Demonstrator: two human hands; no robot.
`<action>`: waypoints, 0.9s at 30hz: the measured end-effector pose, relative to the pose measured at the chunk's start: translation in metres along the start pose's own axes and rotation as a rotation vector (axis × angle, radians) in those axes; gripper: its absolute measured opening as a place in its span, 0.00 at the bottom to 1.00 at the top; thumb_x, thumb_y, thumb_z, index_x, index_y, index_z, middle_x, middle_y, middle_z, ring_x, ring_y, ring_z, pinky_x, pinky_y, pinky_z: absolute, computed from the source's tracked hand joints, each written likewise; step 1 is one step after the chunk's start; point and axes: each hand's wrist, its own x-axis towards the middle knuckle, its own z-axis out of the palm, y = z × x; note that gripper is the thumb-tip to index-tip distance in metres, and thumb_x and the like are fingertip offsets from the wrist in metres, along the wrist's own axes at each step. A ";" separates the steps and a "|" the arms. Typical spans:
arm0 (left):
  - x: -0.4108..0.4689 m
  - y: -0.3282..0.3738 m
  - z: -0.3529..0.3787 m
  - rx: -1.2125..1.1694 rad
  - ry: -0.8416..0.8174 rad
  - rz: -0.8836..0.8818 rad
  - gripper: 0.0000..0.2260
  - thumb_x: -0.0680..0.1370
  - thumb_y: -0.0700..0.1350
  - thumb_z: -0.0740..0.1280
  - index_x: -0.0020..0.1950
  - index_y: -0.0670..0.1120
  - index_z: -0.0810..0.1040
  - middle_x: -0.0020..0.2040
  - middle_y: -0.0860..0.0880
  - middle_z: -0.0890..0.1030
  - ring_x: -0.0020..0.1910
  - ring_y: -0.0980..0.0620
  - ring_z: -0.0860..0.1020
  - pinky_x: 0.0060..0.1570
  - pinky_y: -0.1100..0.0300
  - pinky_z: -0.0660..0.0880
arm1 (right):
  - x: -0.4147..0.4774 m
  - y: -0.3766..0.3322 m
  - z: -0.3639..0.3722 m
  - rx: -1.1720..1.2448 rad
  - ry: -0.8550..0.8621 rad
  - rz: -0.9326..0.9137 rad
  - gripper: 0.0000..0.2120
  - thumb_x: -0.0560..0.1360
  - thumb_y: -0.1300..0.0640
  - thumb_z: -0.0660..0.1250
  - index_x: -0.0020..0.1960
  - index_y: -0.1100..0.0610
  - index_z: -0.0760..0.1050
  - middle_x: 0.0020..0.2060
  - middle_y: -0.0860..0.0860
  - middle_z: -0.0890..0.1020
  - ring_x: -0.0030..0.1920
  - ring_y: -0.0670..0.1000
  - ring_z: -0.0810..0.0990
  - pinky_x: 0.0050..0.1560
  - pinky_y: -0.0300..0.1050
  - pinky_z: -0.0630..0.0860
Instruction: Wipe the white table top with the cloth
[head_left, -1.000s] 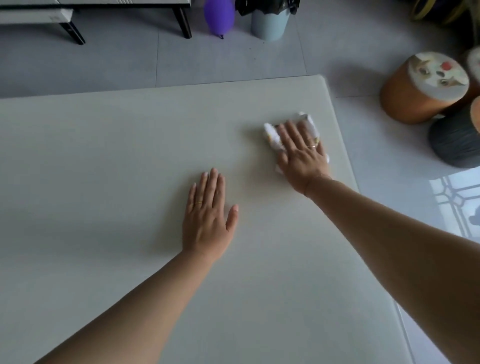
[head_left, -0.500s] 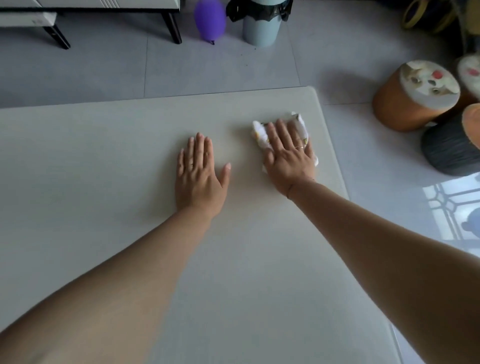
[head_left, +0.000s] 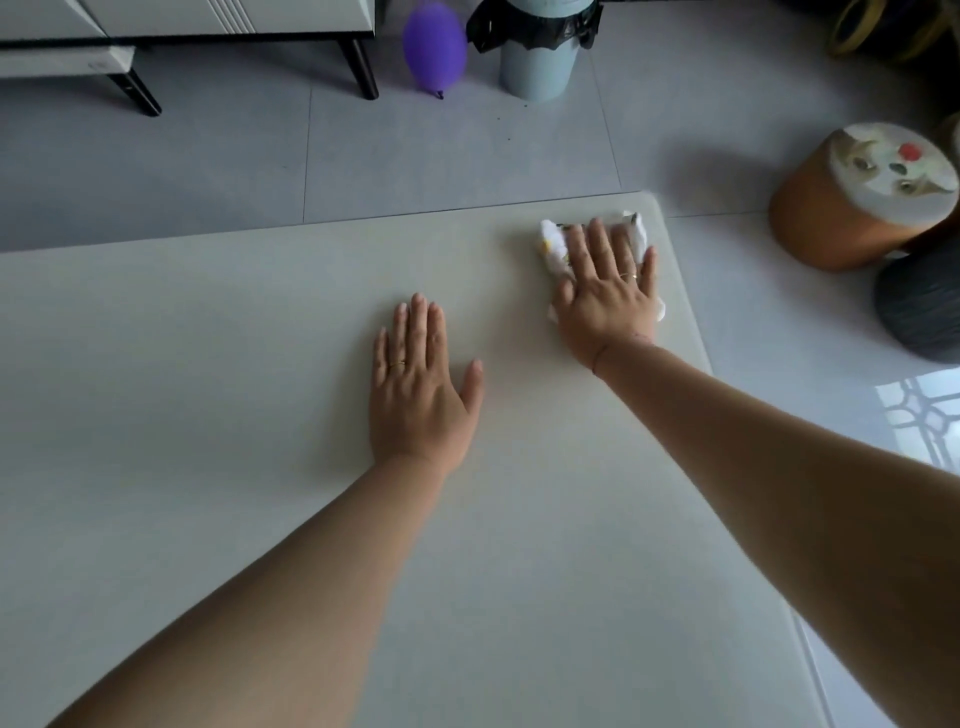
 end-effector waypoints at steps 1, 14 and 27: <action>0.000 0.000 0.000 0.003 0.000 -0.001 0.31 0.77 0.58 0.46 0.77 0.42 0.54 0.78 0.45 0.54 0.77 0.48 0.52 0.75 0.52 0.47 | 0.001 -0.012 0.002 0.020 0.007 0.052 0.28 0.78 0.48 0.48 0.77 0.49 0.47 0.77 0.49 0.49 0.77 0.51 0.44 0.73 0.55 0.34; 0.000 0.000 0.001 0.028 -0.013 -0.002 0.32 0.77 0.58 0.45 0.76 0.42 0.54 0.78 0.45 0.54 0.77 0.48 0.52 0.75 0.51 0.48 | 0.045 0.035 -0.012 -0.012 -0.029 -0.158 0.26 0.79 0.46 0.46 0.77 0.45 0.47 0.77 0.45 0.50 0.76 0.48 0.45 0.74 0.57 0.39; 0.001 0.001 0.001 0.045 -0.040 -0.005 0.33 0.76 0.58 0.43 0.77 0.41 0.52 0.78 0.44 0.52 0.77 0.47 0.50 0.75 0.51 0.46 | 0.011 0.057 -0.019 0.038 -0.060 -0.115 0.25 0.80 0.47 0.46 0.77 0.45 0.46 0.77 0.45 0.48 0.76 0.48 0.43 0.74 0.54 0.41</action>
